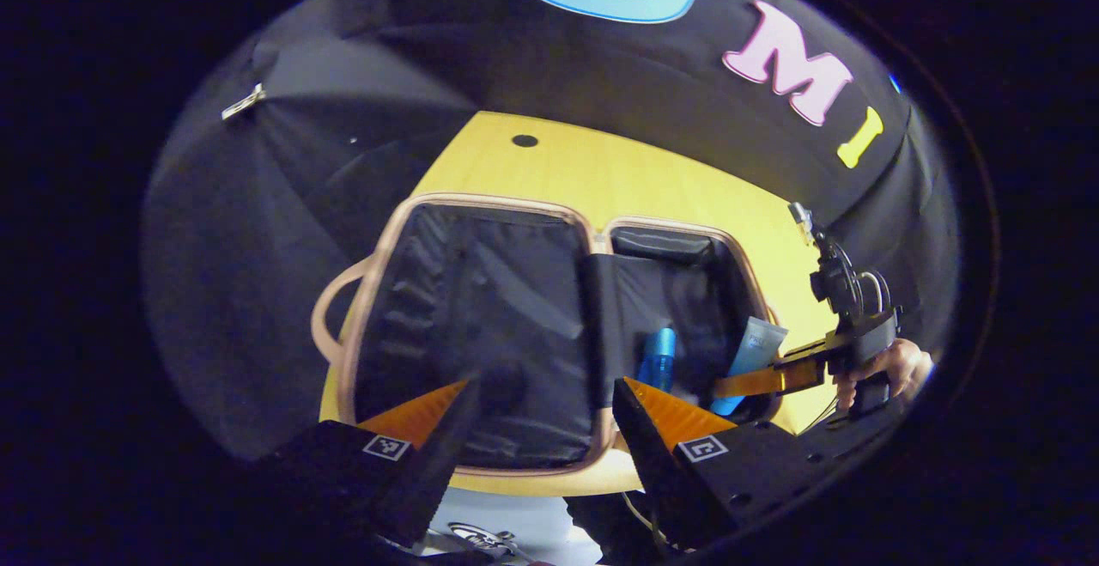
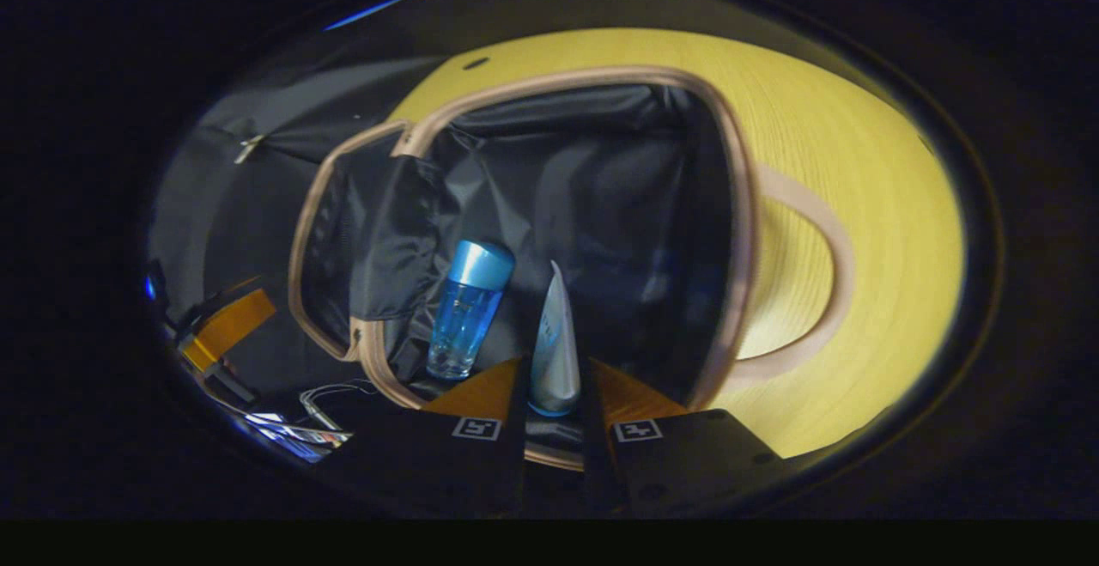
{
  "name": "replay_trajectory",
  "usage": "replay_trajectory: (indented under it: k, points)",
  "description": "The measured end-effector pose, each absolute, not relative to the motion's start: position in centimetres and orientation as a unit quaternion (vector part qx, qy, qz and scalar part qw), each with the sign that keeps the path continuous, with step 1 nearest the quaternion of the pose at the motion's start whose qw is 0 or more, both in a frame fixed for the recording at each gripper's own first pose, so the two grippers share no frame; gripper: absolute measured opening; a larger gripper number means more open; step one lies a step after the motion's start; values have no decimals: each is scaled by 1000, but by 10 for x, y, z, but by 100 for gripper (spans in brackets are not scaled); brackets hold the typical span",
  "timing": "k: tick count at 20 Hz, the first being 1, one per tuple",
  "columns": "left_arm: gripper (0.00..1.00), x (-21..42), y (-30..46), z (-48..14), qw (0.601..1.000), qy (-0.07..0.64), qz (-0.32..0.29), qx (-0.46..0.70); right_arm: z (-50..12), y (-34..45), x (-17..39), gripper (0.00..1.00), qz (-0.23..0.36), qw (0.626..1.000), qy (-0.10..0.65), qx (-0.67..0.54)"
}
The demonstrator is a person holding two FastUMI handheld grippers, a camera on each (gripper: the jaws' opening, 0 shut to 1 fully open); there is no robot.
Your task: First open the suitcase, pack the skin care products into it, and then close the suitcase.
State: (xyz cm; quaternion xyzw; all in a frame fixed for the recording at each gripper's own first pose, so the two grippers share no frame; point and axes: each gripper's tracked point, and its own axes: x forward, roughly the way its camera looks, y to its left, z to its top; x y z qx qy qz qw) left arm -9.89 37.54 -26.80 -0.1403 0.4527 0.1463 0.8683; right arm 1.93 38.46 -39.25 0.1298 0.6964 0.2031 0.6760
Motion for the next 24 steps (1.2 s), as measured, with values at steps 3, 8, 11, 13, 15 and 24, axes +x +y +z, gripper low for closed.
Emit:
replay_trajectory:
  k: [3, 8, 11, 13, 15, 24]
  points:
    - [97, -133, 418, -276, 854, 449, 191, -181, -401, 384, 14, 33, 181, 654, 725, 122]
    - [97, -146, 468, -289, 845, 429, 232, -220, -382, 391, 17, 68, 176, 661, 716, 141]
    - [97, -132, 493, -291, 841, 429, 245, -220, -354, 390, 30, 92, 210, 706, 661, 145]
    - [97, -124, 516, -292, 841, 428, 256, -209, -333, 390, 48, 98, 243, 756, 590, 147]
    - [97, -113, 538, -291, 835, 432, 267, -211, -311, 377, 59, 98, 250, 790, 540, 148]
    - [93, -87, 600, -362, 774, 517, 312, -189, -275, 303, 75, 98, 187, 839, 478, 181]
